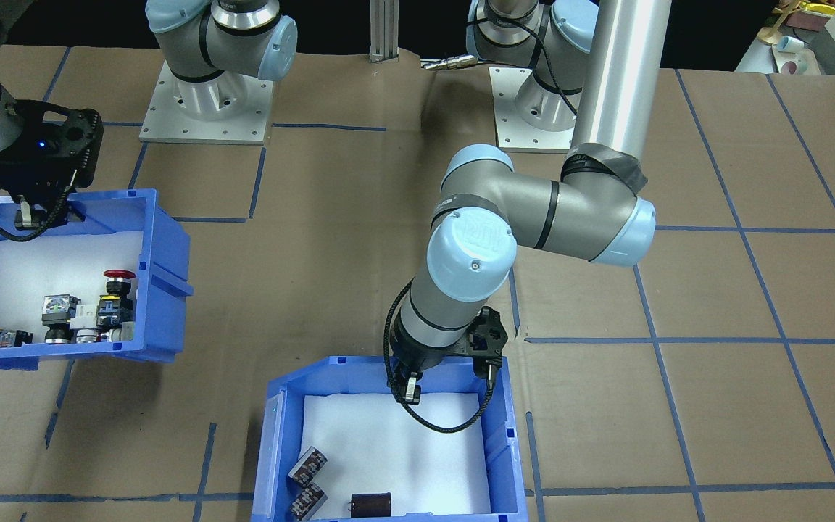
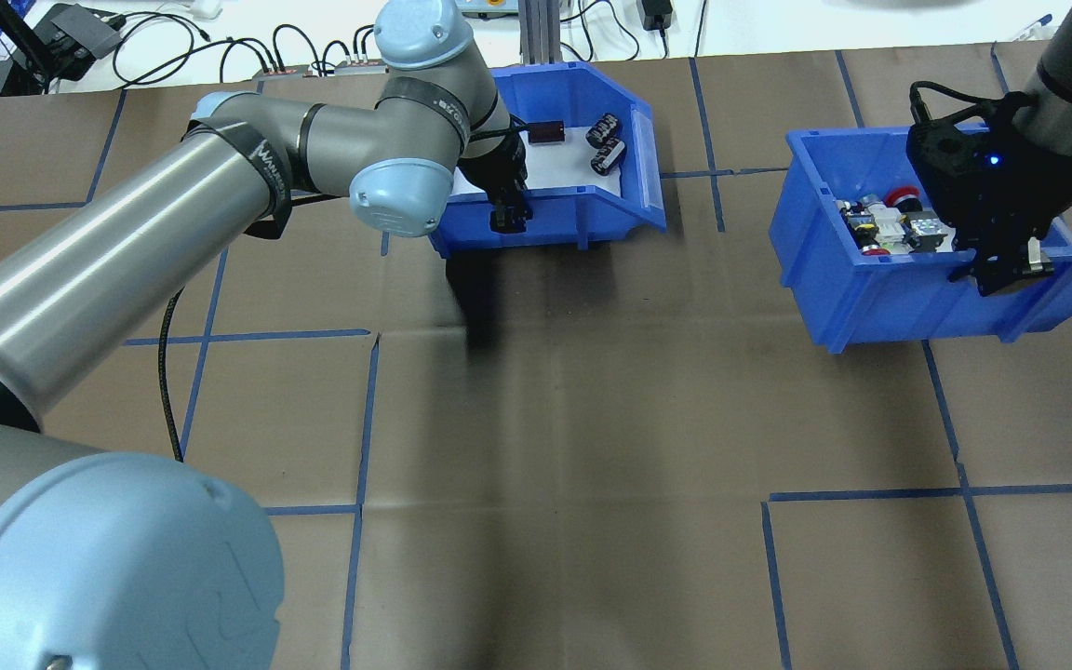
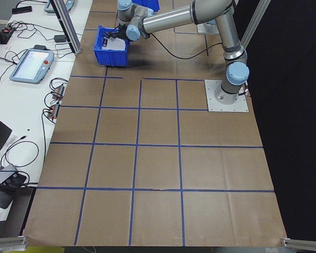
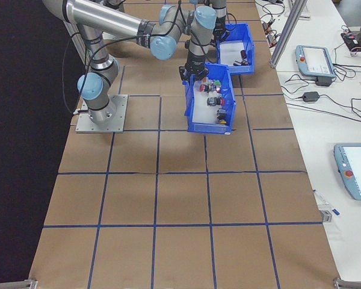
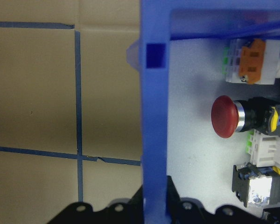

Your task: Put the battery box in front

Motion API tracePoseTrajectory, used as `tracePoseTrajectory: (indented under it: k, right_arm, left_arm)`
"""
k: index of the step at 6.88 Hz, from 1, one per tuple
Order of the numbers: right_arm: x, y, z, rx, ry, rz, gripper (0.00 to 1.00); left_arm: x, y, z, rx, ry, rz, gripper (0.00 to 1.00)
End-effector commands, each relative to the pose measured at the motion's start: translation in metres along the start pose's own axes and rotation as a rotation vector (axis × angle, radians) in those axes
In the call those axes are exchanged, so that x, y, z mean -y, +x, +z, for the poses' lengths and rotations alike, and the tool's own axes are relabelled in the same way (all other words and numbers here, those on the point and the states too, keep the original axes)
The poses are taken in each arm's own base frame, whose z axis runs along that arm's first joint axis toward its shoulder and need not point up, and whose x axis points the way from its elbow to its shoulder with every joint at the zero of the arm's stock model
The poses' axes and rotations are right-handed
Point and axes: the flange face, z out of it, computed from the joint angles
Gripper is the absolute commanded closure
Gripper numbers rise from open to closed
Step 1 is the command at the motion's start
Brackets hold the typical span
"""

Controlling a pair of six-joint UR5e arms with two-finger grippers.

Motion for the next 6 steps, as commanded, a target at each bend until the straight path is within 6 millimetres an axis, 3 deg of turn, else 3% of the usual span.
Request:
tracePoseTrajectory:
  k: [1,2,3,4,5,6]
  right_arm:
    - [0.002,-0.004,0.001,0.001,-0.001,-0.001,0.94]
    - [0.002,-0.004,0.0,-0.001,-0.001,0.0,0.94]
    - [0.003,-0.005,0.003,0.006,0.001,0.003,0.94]
    - [0.004,-0.007,0.011,0.02,0.007,0.005,0.94]
    - [0.007,-0.014,0.007,0.012,0.003,0.005,0.94]
    - [0.014,-0.032,0.005,0.006,0.002,0.009,0.94]
  left_arm:
    - [-0.028,-0.019,0.007,0.011,-0.003,0.031,0.81]
    - [-0.032,-0.024,0.01,0.023,0.011,0.041,0.66]
    - [-0.033,-0.027,0.018,0.044,0.012,0.036,0.01]
    - [-0.037,-0.028,0.011,0.047,0.003,-0.11,0.0]
    - [-0.042,-0.028,-0.003,0.029,-0.001,-0.143,0.0]
    - [-0.042,-0.031,-0.032,0.013,0.007,0.038,0.0]
